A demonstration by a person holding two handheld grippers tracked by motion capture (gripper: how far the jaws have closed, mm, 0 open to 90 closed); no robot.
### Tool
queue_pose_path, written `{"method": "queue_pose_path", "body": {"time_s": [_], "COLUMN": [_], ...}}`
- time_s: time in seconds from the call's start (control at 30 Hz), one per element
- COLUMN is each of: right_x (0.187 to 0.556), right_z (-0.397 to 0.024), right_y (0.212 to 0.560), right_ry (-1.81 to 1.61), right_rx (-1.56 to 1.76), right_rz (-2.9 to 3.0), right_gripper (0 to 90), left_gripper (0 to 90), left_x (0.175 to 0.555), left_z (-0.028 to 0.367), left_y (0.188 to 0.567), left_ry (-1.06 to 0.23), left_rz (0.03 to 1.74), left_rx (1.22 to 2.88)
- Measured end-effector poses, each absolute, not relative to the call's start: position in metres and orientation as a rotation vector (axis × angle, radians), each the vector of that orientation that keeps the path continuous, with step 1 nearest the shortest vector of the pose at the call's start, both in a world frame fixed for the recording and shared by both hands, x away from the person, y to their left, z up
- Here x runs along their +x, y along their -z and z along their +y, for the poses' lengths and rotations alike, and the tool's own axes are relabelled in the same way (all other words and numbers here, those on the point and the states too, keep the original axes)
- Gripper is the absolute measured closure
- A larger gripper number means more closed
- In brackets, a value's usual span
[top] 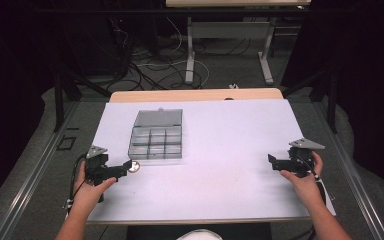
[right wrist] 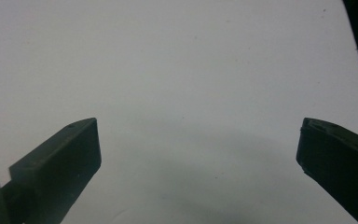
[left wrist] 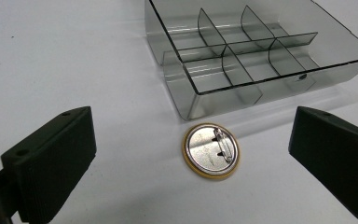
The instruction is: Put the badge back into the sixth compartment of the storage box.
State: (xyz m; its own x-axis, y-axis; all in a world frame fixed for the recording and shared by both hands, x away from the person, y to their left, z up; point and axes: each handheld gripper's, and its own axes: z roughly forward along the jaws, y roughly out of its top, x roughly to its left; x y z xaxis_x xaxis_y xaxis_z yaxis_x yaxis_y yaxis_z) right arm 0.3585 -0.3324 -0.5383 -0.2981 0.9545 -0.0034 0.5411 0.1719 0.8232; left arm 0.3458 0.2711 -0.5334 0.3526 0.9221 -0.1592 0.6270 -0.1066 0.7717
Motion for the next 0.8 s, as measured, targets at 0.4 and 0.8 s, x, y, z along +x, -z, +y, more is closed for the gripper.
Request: {"method": "queue_pose_path", "body": {"time_s": [0.4, 0.8], "right_x": [0.345, 0.341], "right_z": [-0.322, -0.314], "right_y": [0.535, 0.532], "right_ry": [-1.045, -1.058], "right_rx": [1.394, 1.366], "right_rz": [1.97, 1.983], "right_gripper": [0.0, 0.0], "left_gripper": [2.0, 5.1], "left_x": [0.347, 0.353], "left_z": [0.267, 0.261], "left_y": [0.528, 0.519], "left_ry": [-0.477, -0.484], "left_rz": [1.37, 1.411], "left_rx": [1.844, 1.881]}}
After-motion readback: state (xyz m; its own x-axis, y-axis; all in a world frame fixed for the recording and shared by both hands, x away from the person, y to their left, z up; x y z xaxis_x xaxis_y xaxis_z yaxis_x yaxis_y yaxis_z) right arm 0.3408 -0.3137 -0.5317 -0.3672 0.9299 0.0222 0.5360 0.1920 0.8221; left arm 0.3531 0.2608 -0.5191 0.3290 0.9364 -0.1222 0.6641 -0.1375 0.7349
